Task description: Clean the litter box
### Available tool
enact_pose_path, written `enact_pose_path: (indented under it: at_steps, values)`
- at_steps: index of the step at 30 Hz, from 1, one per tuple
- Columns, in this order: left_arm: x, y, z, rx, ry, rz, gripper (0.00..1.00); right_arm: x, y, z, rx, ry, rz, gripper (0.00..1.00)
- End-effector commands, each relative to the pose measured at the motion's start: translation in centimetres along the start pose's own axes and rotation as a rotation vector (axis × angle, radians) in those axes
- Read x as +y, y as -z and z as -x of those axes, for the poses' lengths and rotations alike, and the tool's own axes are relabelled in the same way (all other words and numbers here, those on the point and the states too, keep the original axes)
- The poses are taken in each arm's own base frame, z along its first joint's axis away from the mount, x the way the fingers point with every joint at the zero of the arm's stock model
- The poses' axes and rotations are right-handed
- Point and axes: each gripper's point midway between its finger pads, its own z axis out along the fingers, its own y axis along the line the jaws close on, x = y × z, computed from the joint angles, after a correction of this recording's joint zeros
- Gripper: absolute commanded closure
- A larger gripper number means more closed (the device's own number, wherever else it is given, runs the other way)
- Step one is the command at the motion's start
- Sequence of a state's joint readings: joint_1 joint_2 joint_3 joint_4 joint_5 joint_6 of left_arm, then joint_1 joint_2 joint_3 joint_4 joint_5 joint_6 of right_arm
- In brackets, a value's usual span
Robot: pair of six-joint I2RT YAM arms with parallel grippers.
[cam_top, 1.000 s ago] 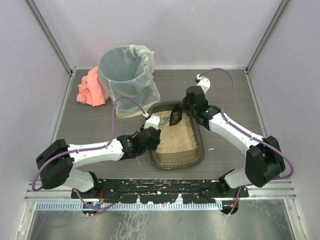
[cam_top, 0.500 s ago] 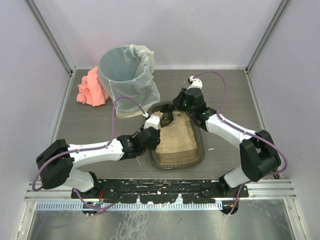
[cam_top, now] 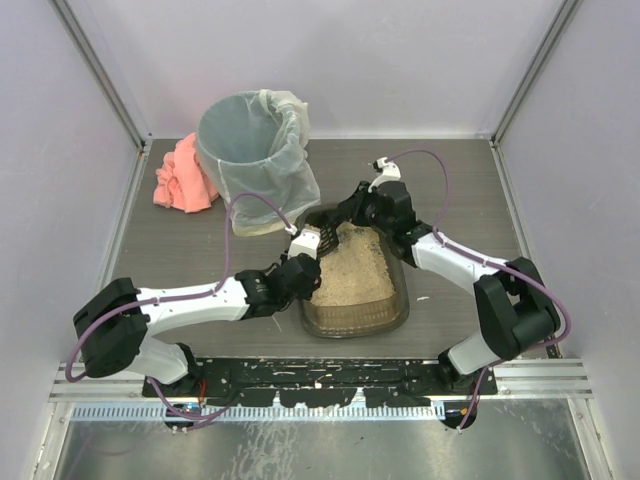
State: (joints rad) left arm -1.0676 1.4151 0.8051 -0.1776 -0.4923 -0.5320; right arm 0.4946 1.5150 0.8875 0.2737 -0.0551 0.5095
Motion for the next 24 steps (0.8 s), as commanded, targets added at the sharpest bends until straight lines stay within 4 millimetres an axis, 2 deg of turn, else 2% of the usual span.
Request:
enact_pose_path:
  at_steps: [1, 9, 17, 22, 24]
  values:
    - [-1.2, -0.3, 1.0, -0.016, -0.006, -0.032, 0.64, 1.2, 1.3, -5.3, 0.157, -0.123, 0.065, 0.99]
    - [-0.8, 0.4, 1.5, -0.026, -0.004, -0.025, 0.64, 0.4, 2.6, -3.6, 0.052, -0.272, -0.009, 0.99]
    - [0.5, 2.1, 2.1, -0.057, 0.008, -0.008, 0.61, -0.5, 4.9, -1.7, -0.059, -0.294, -0.059, 0.99]
    - [0.6, 3.0, 2.7, -0.067, 0.016, -0.025, 0.5, -1.1, 6.4, -0.6, -0.105, -0.262, -0.094, 0.99]
    - [0.4, 4.0, 3.7, -0.095, 0.036, -0.051, 0.46, -1.1, 6.9, -0.2, -0.12, -0.256, -0.101, 0.99]
